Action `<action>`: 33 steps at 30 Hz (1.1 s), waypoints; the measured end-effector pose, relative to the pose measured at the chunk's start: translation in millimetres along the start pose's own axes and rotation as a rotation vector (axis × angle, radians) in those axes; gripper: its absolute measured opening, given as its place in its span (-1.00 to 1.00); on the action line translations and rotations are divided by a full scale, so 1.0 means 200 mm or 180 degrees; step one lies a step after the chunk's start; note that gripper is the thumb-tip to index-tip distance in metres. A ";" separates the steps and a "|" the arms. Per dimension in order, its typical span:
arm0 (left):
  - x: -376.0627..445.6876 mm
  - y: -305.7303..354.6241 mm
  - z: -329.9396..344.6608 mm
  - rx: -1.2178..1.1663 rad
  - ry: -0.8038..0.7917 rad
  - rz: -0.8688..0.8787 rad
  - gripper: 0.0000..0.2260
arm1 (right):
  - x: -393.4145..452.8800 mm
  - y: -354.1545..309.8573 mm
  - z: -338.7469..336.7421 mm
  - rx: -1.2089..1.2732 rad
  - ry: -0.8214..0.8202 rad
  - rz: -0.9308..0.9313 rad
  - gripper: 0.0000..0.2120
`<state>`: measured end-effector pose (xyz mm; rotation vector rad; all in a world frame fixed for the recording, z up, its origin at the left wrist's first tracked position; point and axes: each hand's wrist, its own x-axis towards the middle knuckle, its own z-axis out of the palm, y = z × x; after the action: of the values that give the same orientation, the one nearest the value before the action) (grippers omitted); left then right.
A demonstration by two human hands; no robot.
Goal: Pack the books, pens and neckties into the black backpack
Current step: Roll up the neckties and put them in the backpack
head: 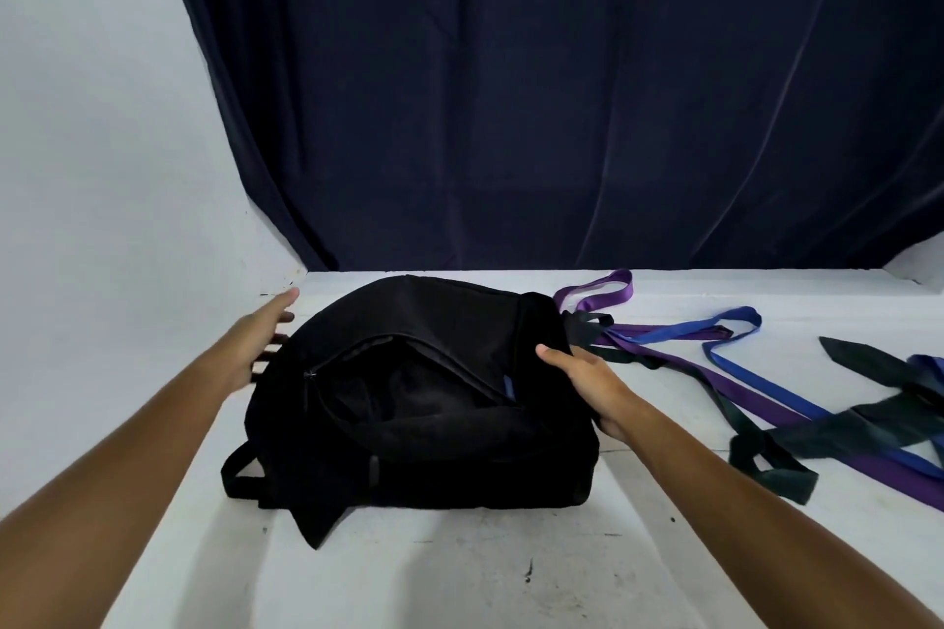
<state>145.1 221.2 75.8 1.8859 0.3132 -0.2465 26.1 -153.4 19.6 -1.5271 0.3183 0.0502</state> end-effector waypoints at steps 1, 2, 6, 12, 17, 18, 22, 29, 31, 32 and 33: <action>-0.02 0.08 0.03 0.0193 0.0110 0.0258 -0.42 | -0.01 -0.01 -0.02 -0.0156 -0.0019 -0.0009 -0.60; -0.04 0.17 0.09 0.0347 0.0159 0.0518 -0.44 | -0.01 -0.02 -0.05 -0.0329 -0.0053 -0.0006 -0.62; -0.16 0.46 0.39 0.0851 -0.0058 0.1315 -0.59 | -0.02 -0.06 -0.24 -0.1073 -0.0094 0.0103 -0.58; -0.37 0.70 1.14 0.1573 -0.0753 0.2144 -0.62 | -0.10 -0.12 -0.76 -0.1790 -0.0036 -0.0171 -0.74; -0.57 0.66 1.81 0.1832 -0.1521 0.2521 -0.69 | -0.17 -0.04 -1.27 -0.2706 0.0026 -0.0373 -0.77; -0.60 0.62 1.93 0.1961 -0.1663 0.2533 -0.69 | -0.17 0.00 -1.36 -0.2877 -0.0004 -0.0386 -0.75; -0.70 0.41 2.32 0.2733 -0.2247 0.2315 -0.74 | -0.18 0.15 -1.56 -0.3447 -0.0318 -0.0521 -0.72; -0.71 0.13 2.55 0.2975 -0.1875 0.1595 -0.67 | -0.17 0.32 -1.61 -0.3276 -0.0460 -0.0795 -0.77; -0.68 0.12 2.56 0.2803 -0.1800 0.1546 -0.69 | -0.16 0.34 -1.64 -0.3029 -0.0288 -0.0825 -0.71; -0.67 0.12 2.56 0.2700 -0.1814 0.1547 -0.73 | -0.16 0.35 -1.65 -0.2924 -0.0219 -0.0810 -0.69; -0.66 0.12 2.56 0.2605 -0.1829 0.1573 -0.78 | -0.16 0.35 -1.67 -0.2869 -0.0177 -0.0806 -0.68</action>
<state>20.6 -282.2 -28.5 2.4887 -0.7458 -0.6217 -78.3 -473.4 -44.6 -2.4438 0.0394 0.0368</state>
